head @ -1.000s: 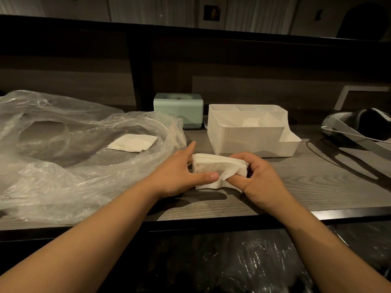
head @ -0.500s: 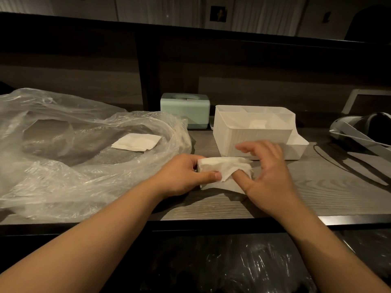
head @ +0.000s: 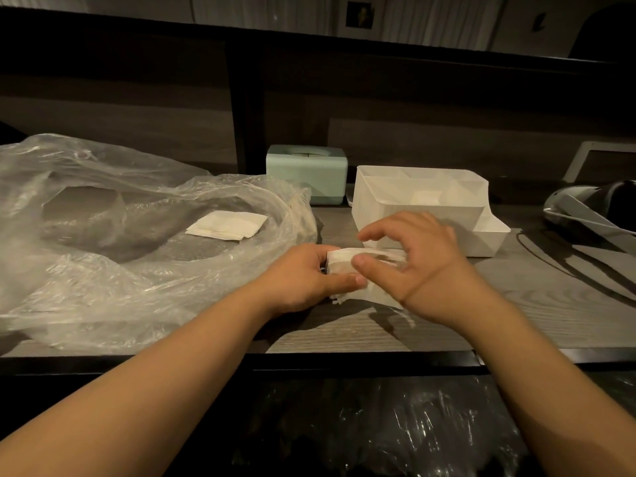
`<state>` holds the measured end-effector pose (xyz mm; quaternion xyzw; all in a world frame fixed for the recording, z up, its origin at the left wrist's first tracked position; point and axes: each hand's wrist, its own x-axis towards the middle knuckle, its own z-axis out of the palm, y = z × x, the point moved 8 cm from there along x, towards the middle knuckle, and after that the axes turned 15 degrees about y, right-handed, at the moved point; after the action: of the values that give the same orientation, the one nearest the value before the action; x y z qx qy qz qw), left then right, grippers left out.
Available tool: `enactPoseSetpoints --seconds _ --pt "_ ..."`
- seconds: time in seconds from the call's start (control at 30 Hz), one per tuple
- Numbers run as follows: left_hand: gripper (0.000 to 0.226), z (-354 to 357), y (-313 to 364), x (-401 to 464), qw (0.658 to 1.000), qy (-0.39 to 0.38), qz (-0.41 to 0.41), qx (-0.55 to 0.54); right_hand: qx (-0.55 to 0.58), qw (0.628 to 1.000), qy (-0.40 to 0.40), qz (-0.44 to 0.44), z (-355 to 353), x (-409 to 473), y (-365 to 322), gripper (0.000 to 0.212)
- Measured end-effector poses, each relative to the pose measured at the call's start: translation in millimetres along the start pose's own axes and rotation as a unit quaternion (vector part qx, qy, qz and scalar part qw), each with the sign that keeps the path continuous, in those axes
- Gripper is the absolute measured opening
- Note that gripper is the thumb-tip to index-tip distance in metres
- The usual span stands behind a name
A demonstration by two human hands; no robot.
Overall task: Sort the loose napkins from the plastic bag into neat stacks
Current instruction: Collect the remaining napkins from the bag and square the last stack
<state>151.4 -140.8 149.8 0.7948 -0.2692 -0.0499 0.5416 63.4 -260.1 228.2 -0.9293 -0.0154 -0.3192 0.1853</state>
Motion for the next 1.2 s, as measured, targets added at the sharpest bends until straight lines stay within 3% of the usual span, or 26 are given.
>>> enactPoseSetpoints --seconds 0.1,0.17,0.27,0.4,0.53,0.73,0.87,0.93,1.03,1.07,1.13,1.2 --pt "0.025 -1.0 1.4 -0.7 1.0 0.009 0.0 -0.005 -0.124 0.99 -0.033 -0.051 5.9 6.7 -4.8 0.015" --pt "0.02 -1.0 0.9 -1.0 1.0 0.008 -0.004 -0.009 -0.149 0.987 -0.032 -0.043 6.1 8.4 0.0 0.008" --pt "0.019 -1.4 -0.8 -2.0 1.0 0.003 -0.006 0.001 -0.135 0.99 -0.032 -0.021 5.5 5.8 8.9 0.008" --pt "0.02 -3.4 0.9 -2.1 1.0 0.008 0.002 0.02 -0.028 0.998 -0.042 0.034 1.6 0.7 17.7 0.033" --pt "0.023 -2.5 4.7 -3.5 0.999 0.001 0.02 0.028 -0.112 0.991 -0.078 -0.005 8.7 0.6 17.2 0.055" --pt "0.014 0.6 15.4 -9.2 0.997 -0.018 0.062 0.038 -0.088 0.993 -0.071 -0.019 18.3 7.6 13.2 0.018" --pt "0.011 -1.0 15.5 -8.0 0.998 -0.006 0.065 0.024 -0.027 0.997 -0.071 -0.007 21.1 2.9 19.5 0.034" --pt "0.024 -2.1 11.6 -6.3 0.999 -0.006 0.05 0.021 0.022 0.995 -0.092 0.022 21.1 -1.6 24.2 0.032" --pt "0.065 -1.5 10.2 -5.4 0.998 -0.018 0.039 0.041 0.086 0.988 -0.111 0.061 25.6 -9.2 26.4 0.014" --pt "0.062 -0.5 11.1 -5.9 0.998 -0.025 0.042 0.048 0.099 0.988 -0.098 0.061 25.7 -10.5 26.8 0.015" --pt "0.028 1.5 12.8 -6.5 0.998 -0.031 0.039 0.049 0.125 0.988 -0.049 0.069 23.1 -13.2 30.8 0.027" --pt "0.013 0.9 11.0 -6.0 0.999 -0.026 0.025 0.024 0.16 0.979 -0.012 0.129 19.8 -21.4 42.9 0.054"
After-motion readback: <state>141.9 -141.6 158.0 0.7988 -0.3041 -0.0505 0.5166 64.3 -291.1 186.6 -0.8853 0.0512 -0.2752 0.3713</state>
